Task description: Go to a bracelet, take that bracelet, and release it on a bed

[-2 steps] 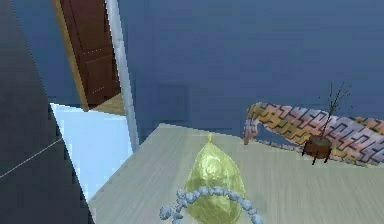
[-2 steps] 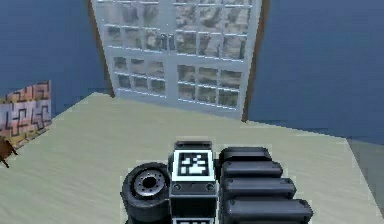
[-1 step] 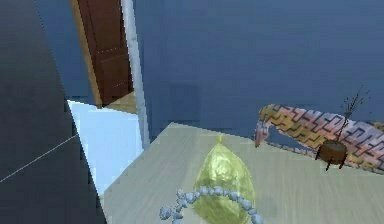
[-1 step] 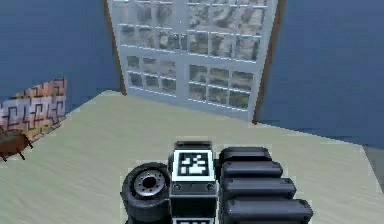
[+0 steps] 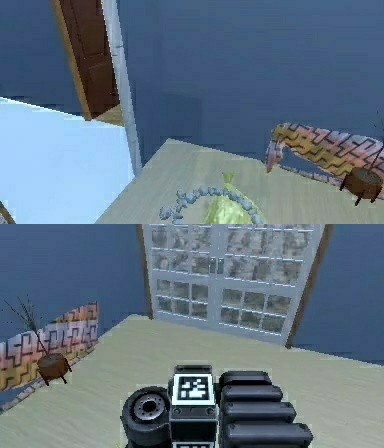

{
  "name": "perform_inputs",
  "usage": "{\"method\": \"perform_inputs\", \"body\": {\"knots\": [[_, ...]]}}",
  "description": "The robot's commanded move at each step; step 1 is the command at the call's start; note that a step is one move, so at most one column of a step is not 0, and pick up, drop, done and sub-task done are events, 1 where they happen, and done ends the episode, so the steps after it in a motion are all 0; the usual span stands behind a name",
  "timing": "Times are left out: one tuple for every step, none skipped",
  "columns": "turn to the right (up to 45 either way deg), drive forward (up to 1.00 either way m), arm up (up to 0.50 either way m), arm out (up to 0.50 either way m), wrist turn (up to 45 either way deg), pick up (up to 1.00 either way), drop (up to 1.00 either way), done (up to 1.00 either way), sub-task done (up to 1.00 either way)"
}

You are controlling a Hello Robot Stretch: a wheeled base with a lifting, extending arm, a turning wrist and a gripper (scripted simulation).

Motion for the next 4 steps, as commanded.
{"method": "perform_inputs", "body": {"knots": [[-24.0,0.0,0.0,0.0,0.0,0.0,0.0,0.0,0.0],[0.0,1.0,0.0,0.0,0.0,0.0,0.0,0.0,0.0],[0.0,0.8,0.0,0.0,0.0,0.0,0.0,0.0,0.0],[-3.0,0.0,0.0,0.0,0.0,0.0,0.0,0.0,0.0]]}}
